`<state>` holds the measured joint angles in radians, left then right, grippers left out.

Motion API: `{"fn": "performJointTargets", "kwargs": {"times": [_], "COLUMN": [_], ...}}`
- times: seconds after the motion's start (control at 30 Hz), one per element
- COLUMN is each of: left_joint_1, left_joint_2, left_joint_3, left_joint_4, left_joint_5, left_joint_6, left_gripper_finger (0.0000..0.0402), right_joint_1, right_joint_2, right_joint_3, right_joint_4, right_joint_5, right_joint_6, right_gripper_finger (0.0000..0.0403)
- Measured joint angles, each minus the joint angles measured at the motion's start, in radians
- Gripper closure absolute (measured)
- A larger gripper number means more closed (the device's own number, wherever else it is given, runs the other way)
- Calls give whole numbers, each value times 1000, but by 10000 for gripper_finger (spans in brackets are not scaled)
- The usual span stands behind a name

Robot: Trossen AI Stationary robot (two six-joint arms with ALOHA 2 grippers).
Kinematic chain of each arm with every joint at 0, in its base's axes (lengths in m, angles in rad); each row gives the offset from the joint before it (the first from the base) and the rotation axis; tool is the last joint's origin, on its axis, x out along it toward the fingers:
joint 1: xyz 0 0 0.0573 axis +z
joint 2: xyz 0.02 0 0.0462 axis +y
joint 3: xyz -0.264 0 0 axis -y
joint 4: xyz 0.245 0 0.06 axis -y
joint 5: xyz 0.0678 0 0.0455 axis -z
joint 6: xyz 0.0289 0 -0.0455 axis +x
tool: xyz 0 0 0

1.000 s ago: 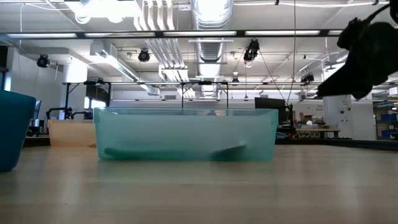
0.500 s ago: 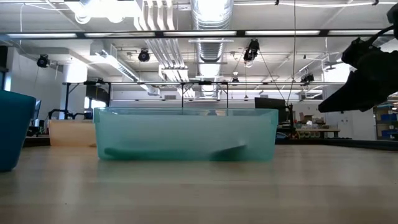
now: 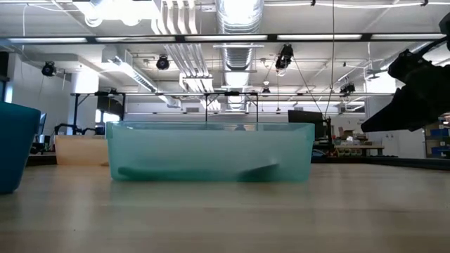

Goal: Sort silverware by color (type)
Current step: Return to Home Position

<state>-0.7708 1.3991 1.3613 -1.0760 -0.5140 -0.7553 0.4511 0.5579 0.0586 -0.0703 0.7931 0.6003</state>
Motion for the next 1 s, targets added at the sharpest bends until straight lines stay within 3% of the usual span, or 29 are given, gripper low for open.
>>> {"fn": "performJointTargets", "kwargs": {"times": [0.2,0.67,0.77,1.0], "left_joint_1": [0,0,0,0], "left_joint_2": [0,0,0,0], "left_joint_3": [0,0,0,0], "left_joint_4": [0,13,14,31], "left_joint_5": [0,-36,-38,-38], "left_joint_6": [-24,-45,-47,-47], "left_gripper_finger": [304,304,304,304], "right_joint_1": [0,-4,-27,-134], "right_joint_2": [1,-39,-82,-156], "right_joint_3": [0,-19,-48,-47], "right_joint_4": [2,58,139,140], "right_joint_5": [-92,-91,-91,-92], "right_joint_6": [-15,-17,-17,-17], "right_gripper_finger": [311,320,321,313]}}
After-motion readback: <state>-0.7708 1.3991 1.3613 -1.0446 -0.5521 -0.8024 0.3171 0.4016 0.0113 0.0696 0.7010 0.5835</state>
